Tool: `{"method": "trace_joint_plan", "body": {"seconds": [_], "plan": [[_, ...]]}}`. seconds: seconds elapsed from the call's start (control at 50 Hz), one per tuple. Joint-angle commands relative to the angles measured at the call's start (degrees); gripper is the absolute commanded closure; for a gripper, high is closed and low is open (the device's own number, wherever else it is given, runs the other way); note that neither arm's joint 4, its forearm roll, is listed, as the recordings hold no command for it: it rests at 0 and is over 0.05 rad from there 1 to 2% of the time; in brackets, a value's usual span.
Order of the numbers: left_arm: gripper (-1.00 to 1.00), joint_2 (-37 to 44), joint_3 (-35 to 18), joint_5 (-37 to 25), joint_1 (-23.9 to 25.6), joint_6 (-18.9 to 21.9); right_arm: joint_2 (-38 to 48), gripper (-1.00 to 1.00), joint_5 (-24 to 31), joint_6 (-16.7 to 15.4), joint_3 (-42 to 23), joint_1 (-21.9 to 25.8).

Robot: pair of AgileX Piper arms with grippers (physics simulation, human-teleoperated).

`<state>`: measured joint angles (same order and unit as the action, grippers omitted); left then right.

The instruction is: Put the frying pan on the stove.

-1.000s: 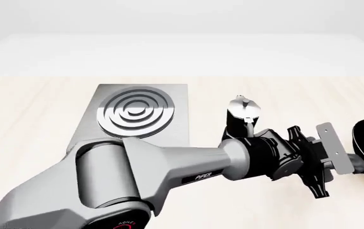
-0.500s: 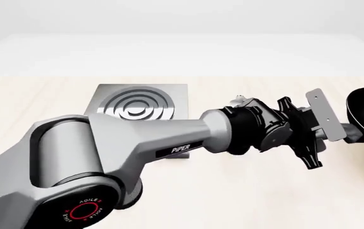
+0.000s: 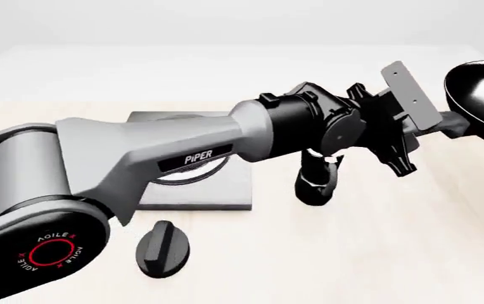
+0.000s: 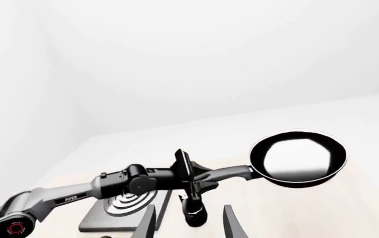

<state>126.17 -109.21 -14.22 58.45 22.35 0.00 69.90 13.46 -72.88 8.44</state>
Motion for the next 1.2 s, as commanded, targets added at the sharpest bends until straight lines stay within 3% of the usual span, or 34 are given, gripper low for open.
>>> {"method": "trace_joint_plan", "body": {"seconds": [0.02,0.78,1.2], "plan": [[1.00,-6.51,1.47,1.27,-1.76,-1.51,0.00,-1.00,0.00,-0.67,-0.03,0.16],[1.00,-24.21,19.39,4.25,-8.28,-2.40,0.00,-1.00,0.00,-1.85,-0.25,0.21],[1.00,-34.01,29.57,3.53,-12.66,-0.47,0.00,-1.00,0.00,-2.69,-0.54,0.38]]}}
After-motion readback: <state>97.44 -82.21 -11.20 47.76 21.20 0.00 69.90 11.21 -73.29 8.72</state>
